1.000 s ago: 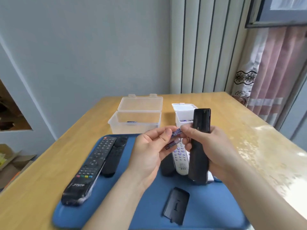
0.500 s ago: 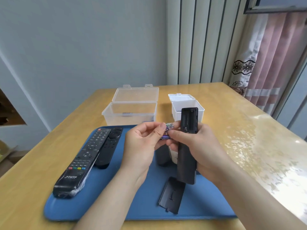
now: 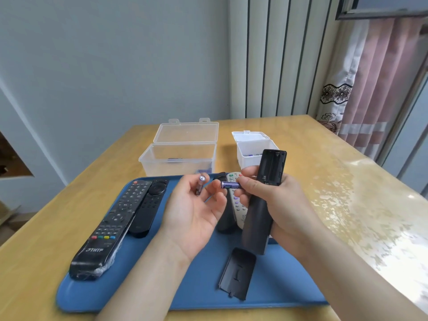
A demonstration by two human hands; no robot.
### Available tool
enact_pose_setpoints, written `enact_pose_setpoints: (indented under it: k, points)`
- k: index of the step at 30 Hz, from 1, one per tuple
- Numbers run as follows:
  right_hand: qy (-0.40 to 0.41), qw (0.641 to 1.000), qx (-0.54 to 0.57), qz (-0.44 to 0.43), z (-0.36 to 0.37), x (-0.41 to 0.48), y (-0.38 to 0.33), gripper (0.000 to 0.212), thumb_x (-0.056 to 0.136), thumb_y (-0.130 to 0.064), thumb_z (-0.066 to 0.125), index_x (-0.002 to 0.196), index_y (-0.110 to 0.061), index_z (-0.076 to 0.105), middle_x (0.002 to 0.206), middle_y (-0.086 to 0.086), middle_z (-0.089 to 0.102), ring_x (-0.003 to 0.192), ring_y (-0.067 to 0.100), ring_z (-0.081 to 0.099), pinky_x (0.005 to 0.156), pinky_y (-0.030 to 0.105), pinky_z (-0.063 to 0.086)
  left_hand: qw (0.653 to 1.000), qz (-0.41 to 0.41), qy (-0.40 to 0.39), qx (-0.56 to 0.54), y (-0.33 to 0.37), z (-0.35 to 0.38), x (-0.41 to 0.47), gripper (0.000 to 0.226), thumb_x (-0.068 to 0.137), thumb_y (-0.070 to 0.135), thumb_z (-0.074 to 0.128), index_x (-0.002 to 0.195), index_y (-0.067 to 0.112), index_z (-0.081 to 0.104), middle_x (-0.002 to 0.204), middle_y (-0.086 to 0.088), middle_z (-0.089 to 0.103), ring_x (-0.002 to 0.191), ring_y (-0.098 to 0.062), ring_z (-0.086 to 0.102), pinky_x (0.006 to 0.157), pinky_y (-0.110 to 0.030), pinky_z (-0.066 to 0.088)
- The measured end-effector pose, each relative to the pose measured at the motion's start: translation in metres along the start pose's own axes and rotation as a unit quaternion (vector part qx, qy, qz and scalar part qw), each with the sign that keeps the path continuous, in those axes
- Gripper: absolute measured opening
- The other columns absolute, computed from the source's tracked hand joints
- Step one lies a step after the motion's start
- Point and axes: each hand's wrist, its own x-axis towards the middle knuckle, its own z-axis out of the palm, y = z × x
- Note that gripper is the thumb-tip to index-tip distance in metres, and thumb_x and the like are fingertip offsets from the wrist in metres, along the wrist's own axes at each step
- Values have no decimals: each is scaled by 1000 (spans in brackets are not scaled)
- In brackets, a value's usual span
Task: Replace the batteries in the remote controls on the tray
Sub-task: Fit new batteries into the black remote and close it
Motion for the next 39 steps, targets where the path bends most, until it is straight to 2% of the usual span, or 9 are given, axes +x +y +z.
enact_pose_setpoints:
  k: [3,8,13,17,24,29,31,34,39]
  points:
    - [-6,999,33,8,3,-2,1,13,86,6,66,96,-1,62,74,13,65,59,17,67,54,20,53,1000,14,-5,15,-2,0,1,12,91,12,57,83,5,59,76,-11,56,70,-16,54,43,-15,50]
    - [-21,992,116,41,8,-5,8,13,85,7,65,89,-4,59,72,13,65,64,22,71,58,22,57,968,116,-55,216,-2,0,-1,30,75,36,66,91,11,61,63,-3,43,43,-6,28,35,-15,14]
    - [-55,988,127,63,12,-8,7,13,83,9,64,90,-1,63,78,16,70,69,23,73,61,22,59,929,205,-48,304,1,-1,-2,24,77,34,65,80,11,73,56,-5,42,40,-8,24,35,-13,22]
    - [-66,992,81,68,12,-8,7,20,81,6,69,98,-3,63,78,14,69,72,22,71,67,24,59,926,225,-45,300,4,-5,-1,29,81,36,63,90,11,75,66,-3,49,43,-9,23,36,-14,21]
    - [-11,997,66,34,5,-3,3,20,84,-4,71,100,-9,61,66,8,61,57,15,54,49,20,45,920,193,-101,327,7,-6,-4,20,76,27,72,86,10,77,77,-17,47,50,-15,18,38,-17,13]
    - [-18,999,24,25,5,-2,8,20,82,-8,73,99,-6,63,67,7,56,52,13,47,46,20,41,888,207,-126,391,2,1,-9,13,80,2,70,92,8,70,75,-12,73,41,-4,45,40,-10,31]
    - [-14,1000,3,16,4,0,9,23,81,-8,75,100,-6,63,63,5,54,49,13,46,46,21,42,861,231,-138,432,3,1,-7,24,80,1,71,104,7,70,84,-17,74,52,-6,59,56,-12,48]
    - [-15,999,-31,4,2,1,7,23,81,-12,75,100,-7,62,60,6,53,47,15,46,46,22,42,830,246,-157,476,5,-1,-6,23,78,8,74,101,11,74,92,-13,76,74,-25,69,88,-36,56]
    - [-6,997,26,74,5,-1,4,44,89,-49,60,100,-7,68,75,9,64,56,18,54,51,26,44,826,293,-99,471,8,-1,-7,16,71,10,79,83,18,74,75,0,75,65,-10,69,67,-17,52]
